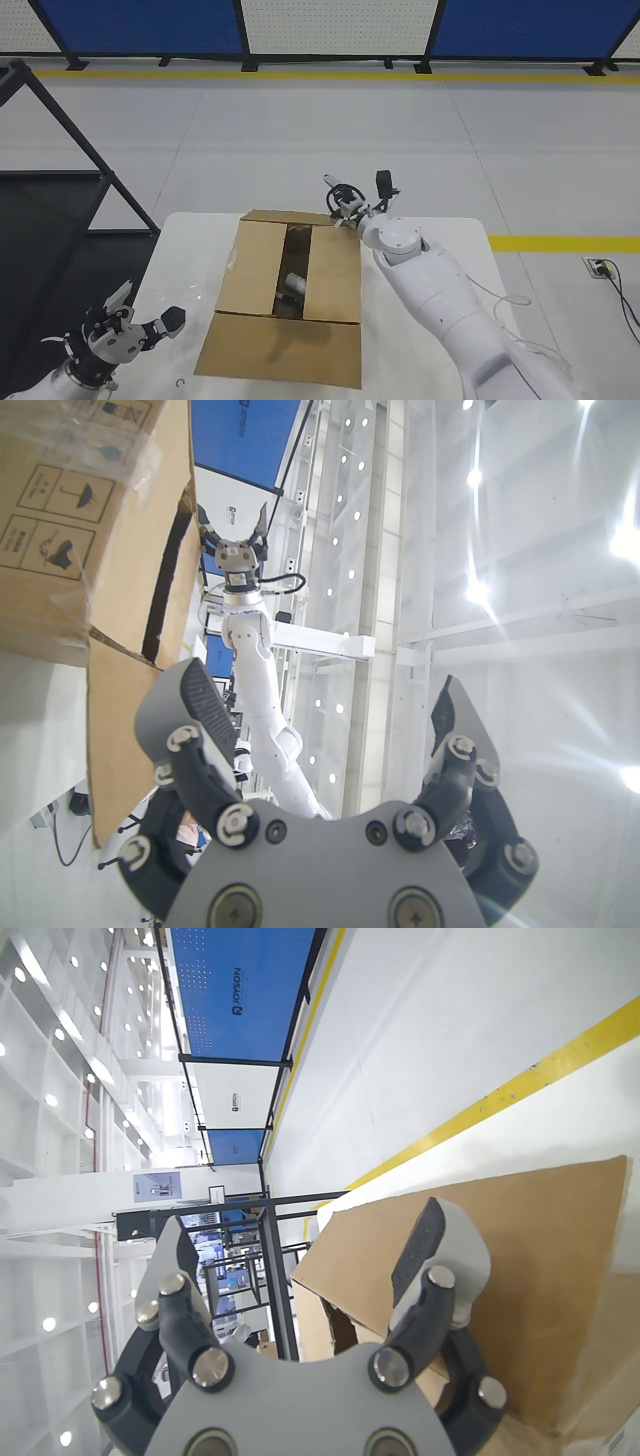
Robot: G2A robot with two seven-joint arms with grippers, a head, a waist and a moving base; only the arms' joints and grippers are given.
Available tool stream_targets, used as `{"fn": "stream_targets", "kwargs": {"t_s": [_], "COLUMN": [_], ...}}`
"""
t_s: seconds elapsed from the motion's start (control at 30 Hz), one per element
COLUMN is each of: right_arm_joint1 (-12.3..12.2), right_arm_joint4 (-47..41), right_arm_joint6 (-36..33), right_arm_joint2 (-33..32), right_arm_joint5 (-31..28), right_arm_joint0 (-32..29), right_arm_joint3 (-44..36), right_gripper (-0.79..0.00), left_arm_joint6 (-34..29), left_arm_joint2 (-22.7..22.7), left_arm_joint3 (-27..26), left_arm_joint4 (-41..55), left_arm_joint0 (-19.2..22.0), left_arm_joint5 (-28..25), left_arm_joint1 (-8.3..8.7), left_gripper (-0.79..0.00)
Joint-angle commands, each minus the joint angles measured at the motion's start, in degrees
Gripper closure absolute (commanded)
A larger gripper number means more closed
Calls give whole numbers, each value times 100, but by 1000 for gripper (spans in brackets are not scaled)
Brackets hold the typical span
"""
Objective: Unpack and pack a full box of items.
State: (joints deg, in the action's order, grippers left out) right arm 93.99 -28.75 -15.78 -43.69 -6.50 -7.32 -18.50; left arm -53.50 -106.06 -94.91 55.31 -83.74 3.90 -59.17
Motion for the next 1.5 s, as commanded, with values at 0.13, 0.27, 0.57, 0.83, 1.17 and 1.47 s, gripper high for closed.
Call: {"fn": "stream_targets", "kwargs": {"t_s": [0.13,0.27,0.57,0.83,1.17,1.47], "right_arm_joint1": [-101,-211,-535,-638,-725,-851], "right_arm_joint4": [-355,-422,104,502,803,1345], "right_arm_joint6": [-857,-1694,-3099,-2695,-2991,-3850], "right_arm_joint2": [-353,-528,-748,-816,-854,-824], "right_arm_joint5": [-684,-934,-780,-429,-205,-106], "right_arm_joint0": [-128,-268,-637,-800,-1072,-1269], "right_arm_joint3": [-258,-514,-1285,-1654,-2202,-2824], "right_gripper": [-785,-785,-785,-785,-785,-785], "left_arm_joint6": [308,578,949,1059,1401,1676], "left_arm_joint2": [-3,49,434,604,761,990], "left_arm_joint3": [-55,-2,349,451,212,141], "left_arm_joint4": [-310,-695,-1339,-1755,-2165,-2528], "left_arm_joint0": [-21,15,389,537,414,390], "left_arm_joint5": [-174,-369,-570,-774,-941,-1020], "left_arm_joint1": [-1,-2,-14,-16,-37,-65], "left_gripper": [-785,-785,-785,-785,-785,-785]}}
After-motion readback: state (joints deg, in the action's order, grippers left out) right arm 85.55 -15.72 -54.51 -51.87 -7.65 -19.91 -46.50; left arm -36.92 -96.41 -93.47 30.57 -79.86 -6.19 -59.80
